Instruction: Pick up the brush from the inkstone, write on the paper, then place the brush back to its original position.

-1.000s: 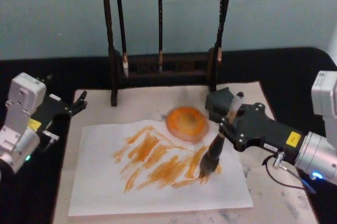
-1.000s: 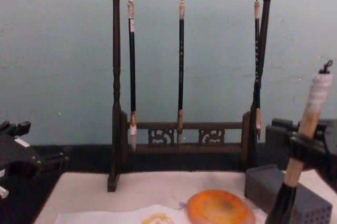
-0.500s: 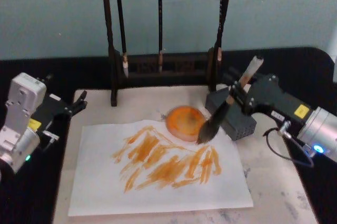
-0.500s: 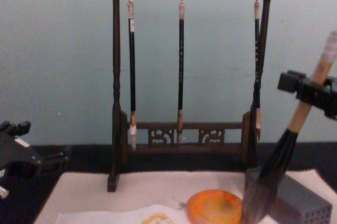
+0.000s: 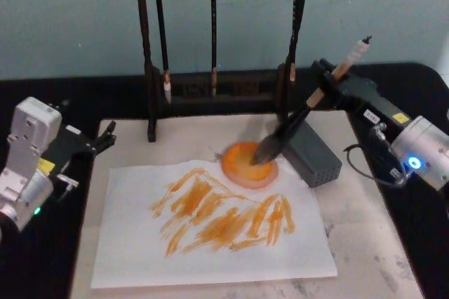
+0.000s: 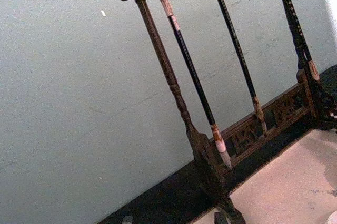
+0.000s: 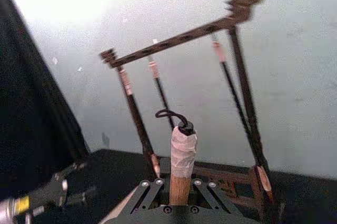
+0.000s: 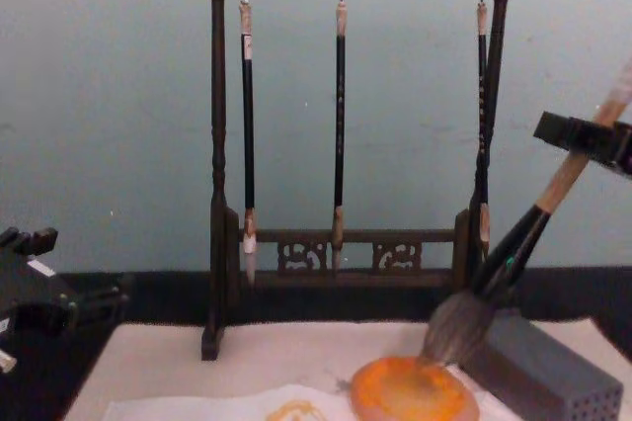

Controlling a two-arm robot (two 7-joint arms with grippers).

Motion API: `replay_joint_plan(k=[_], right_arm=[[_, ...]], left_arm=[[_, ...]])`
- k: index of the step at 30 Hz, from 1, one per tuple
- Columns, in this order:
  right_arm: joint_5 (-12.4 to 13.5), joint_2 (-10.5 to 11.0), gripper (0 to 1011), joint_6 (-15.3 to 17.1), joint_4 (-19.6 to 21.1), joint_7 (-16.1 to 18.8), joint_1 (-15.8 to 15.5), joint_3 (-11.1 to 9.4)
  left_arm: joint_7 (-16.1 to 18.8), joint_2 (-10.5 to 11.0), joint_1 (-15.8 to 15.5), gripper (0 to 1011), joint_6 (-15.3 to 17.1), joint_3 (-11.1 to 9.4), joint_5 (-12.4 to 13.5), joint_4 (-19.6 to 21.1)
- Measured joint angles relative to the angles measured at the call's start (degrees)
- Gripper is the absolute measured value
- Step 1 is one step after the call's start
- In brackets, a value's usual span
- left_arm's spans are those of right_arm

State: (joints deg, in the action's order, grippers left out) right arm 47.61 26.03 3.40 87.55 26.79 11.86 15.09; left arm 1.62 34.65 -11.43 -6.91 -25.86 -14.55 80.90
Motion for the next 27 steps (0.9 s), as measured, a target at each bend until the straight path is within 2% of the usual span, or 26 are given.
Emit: replay_joint_plan(k=[8,9,15,27], right_arm=[[7.8,-2.8,155,5.7,-5.2,-2.5,3.2,-1.1],[9.4,-3.4,155,6.9,-6.4,-3.2,3.8,-1.4],[13.8,-5.7,154,9.2,-10.8,-6.1,6.1,-2.1],[16.1,-6.7,154,10.1,-16.4,-7.8,9.0,-0.4]], left_arm=[[0.0,0.0,0.0,1001,0.0,0.0,0.0,0.0],[0.0,0.0,0.0,1001,0.0,0.0,0.0,0.0],[0.0,0.0,0.0,1001,0.0,0.0,0.0,0.0],[0.0,0.0,0.0,1001,0.0,0.0,0.0,0.0]])
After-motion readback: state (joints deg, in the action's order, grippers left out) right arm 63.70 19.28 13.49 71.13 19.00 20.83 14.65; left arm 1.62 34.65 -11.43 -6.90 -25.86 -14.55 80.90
